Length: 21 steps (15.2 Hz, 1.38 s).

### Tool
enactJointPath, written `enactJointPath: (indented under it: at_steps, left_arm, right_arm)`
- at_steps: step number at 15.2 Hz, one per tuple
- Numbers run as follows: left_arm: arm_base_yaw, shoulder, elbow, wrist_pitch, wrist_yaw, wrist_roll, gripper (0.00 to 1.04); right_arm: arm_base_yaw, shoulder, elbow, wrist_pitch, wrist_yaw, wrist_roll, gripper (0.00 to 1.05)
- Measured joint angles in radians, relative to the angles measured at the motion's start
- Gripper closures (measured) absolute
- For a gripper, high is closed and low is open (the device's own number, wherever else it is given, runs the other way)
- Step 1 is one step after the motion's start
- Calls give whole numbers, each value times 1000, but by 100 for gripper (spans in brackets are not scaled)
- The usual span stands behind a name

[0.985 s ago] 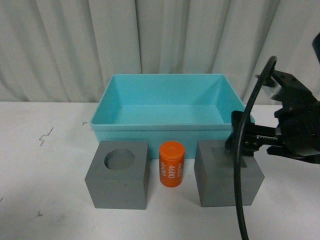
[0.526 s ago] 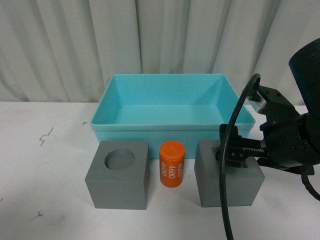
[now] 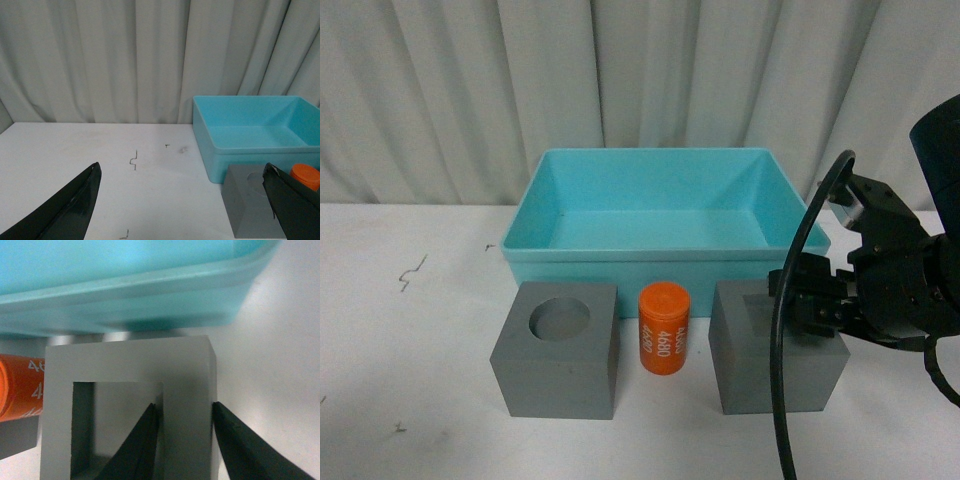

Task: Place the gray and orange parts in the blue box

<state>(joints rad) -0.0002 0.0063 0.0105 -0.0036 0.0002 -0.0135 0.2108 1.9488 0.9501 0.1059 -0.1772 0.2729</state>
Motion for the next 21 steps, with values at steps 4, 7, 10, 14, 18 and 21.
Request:
enactJointPath:
  at_steps: [4,7,10,14,18,21]
  left_arm:
    - [0,0,0,0,0,0,7]
    - [0,0,0,0,0,0,7]
    - [0,0,0,0,0,0,7]
    - [0,0,0,0,0,0,7]
    - [0,0,0,0,0,0,7]
    - [0,0,0,0,0,0,7]
  right_arm:
    - [16,-83,-38,-43,27,1,86]
    - [34,-240,-56,-89,25,-4,86]
    - [28,-329,24,-148,23,-37,86]
    - [-36,-164,277,-174,57,-84,86]
    - [-32,-1,502,-279,81,-91,86]
    - [17,193,700,-348,115,-69,86]
